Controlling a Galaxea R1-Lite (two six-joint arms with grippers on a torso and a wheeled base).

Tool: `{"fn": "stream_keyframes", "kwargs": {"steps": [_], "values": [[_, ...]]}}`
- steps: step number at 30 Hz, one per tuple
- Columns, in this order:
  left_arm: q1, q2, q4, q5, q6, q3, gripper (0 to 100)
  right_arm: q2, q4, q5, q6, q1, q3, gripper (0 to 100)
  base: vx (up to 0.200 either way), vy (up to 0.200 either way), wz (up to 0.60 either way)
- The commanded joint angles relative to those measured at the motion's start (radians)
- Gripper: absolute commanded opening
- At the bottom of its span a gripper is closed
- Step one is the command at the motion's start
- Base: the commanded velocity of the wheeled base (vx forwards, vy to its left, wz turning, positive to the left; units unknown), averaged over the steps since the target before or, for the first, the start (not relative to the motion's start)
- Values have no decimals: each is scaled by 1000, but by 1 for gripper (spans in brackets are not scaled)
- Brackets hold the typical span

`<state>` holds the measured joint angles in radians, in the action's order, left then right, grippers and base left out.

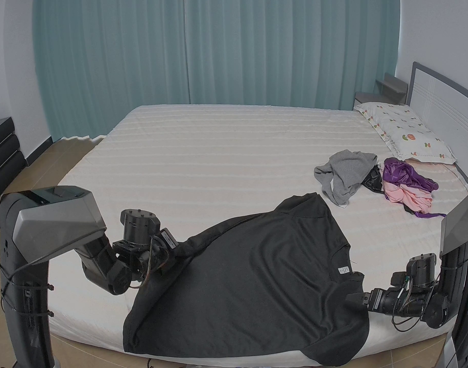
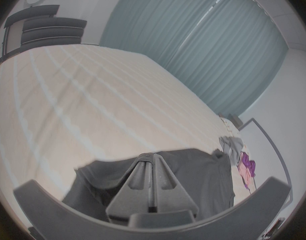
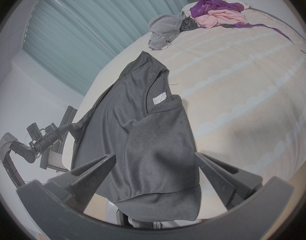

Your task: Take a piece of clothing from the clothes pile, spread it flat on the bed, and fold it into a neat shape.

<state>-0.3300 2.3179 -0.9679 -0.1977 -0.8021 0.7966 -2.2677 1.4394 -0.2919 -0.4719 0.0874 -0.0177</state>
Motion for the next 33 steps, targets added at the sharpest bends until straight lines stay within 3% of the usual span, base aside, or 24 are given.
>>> {"fn": "stream_keyframes", "kwargs": {"steps": [1, 8, 15, 25, 28, 33], "values": [[78, -5, 20, 6, 23, 76, 0, -7, 24, 0, -10, 2, 13, 100, 0, 0, 0], [147, 9, 64, 9, 44, 211, 0, -62, 128, 7, -42, 5, 16, 100, 0, 0, 0], [190, 90, 140, 9, 67, 411, 0, -29, 128, 7, -48, -9, -28, 100, 0, 0, 0], [218, 202, 259, 1, 90, 650, 0, -58, 118, 13, -83, -37, -274, 100, 0, 0, 0], [220, 219, 281, 1, 90, 678, 0, -70, 76, 11, -83, -38, -366, 100, 0, 0, 0], [223, 250, 304, 0, 90, 690, 0, -122, -217, 10, -88, -28, -663, 100, 0, 0, 0]]}}
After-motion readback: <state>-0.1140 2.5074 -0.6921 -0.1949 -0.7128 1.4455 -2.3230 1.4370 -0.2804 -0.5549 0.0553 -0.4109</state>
